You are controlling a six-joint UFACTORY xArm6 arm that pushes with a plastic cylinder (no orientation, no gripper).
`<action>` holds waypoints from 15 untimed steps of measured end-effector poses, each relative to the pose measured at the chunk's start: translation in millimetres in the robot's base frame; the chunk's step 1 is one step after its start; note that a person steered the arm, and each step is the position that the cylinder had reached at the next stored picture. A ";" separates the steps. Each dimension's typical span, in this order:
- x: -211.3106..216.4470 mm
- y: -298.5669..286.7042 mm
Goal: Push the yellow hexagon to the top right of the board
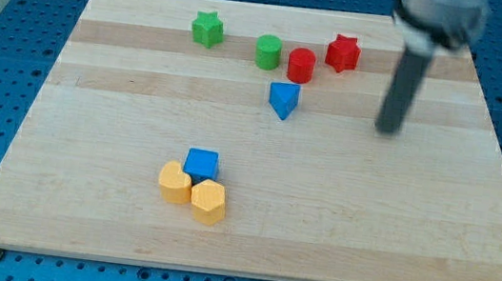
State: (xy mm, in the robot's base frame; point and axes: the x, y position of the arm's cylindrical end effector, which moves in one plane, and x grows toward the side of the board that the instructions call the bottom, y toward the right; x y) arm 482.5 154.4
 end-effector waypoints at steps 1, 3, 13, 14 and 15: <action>98.2 -43.1; 131.1 -220.9; 47.7 -143.4; 45.1 -118.8; 63.0 -129.1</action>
State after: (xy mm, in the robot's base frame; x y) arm 545.4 25.3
